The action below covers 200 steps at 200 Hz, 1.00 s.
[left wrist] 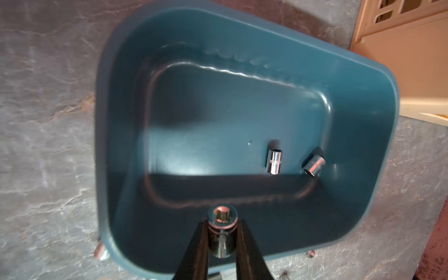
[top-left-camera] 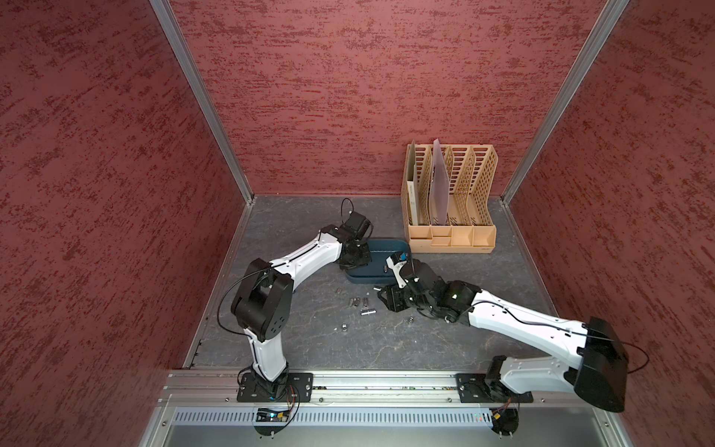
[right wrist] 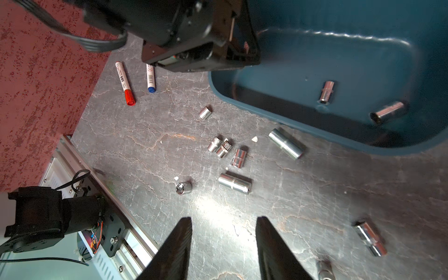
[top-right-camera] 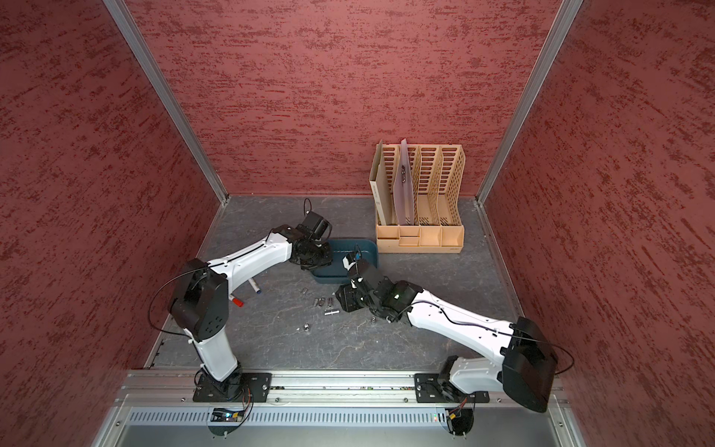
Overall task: Put the socket on the desktop into the storage box
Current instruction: Place the socket head in the storage box.
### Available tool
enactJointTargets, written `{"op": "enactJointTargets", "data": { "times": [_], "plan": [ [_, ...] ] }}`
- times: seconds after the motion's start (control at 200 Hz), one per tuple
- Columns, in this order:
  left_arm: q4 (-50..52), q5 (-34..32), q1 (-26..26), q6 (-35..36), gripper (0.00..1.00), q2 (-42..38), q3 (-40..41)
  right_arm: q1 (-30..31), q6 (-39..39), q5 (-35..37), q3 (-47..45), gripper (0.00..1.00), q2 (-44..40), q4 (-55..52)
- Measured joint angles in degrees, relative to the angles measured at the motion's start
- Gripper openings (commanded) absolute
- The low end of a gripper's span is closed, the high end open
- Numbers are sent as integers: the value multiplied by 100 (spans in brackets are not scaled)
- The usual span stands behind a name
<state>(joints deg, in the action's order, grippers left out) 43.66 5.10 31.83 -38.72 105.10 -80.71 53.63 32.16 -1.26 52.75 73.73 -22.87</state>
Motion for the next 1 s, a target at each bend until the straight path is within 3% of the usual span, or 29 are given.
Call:
{"op": "enactJointTargets", "data": {
  "times": [0.561,1.002],
  "plan": [
    [68,57,-146,219,11,999,-461,-61,63,0,-118,48,-59,-11],
    [133,52,-166,278,25,1266,-516,-81,146,2,-195,48,-142,-22]
  ]
}}
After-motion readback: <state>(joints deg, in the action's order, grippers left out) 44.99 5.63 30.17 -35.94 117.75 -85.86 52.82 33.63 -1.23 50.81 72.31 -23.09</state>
